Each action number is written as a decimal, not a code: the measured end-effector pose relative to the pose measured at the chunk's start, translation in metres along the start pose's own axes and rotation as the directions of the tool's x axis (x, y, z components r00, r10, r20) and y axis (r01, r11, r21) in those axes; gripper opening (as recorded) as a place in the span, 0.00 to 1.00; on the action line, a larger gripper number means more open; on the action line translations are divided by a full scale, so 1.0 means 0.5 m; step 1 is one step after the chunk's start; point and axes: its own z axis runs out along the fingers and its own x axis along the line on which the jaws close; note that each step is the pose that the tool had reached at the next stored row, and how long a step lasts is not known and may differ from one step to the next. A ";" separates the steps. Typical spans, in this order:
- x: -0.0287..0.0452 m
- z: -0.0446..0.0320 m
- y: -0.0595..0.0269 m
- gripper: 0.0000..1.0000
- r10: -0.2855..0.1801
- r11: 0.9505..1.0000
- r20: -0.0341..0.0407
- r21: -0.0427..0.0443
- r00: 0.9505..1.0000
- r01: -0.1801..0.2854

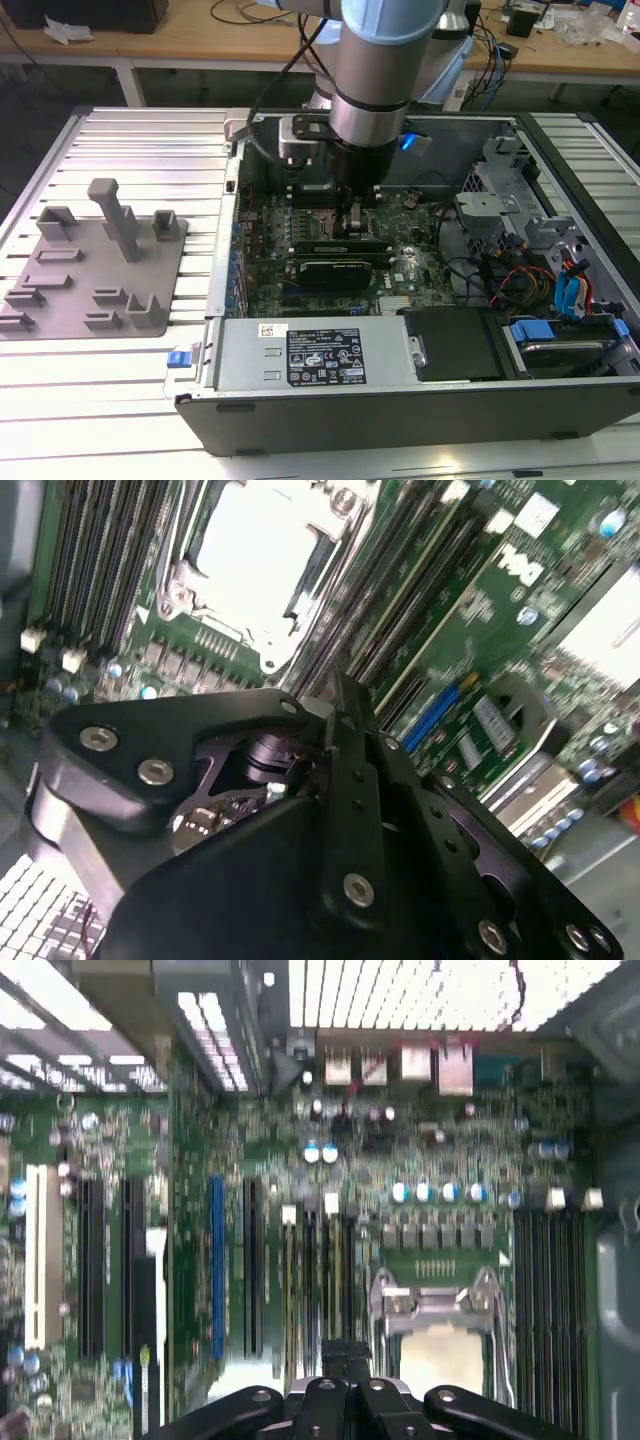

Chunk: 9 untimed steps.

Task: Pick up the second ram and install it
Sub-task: 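Press down the second ram until it locks into place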

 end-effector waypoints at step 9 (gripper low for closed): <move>0.000 0.005 0.017 0.08 -0.026 1.000 -0.001 -0.001 1.000 0.026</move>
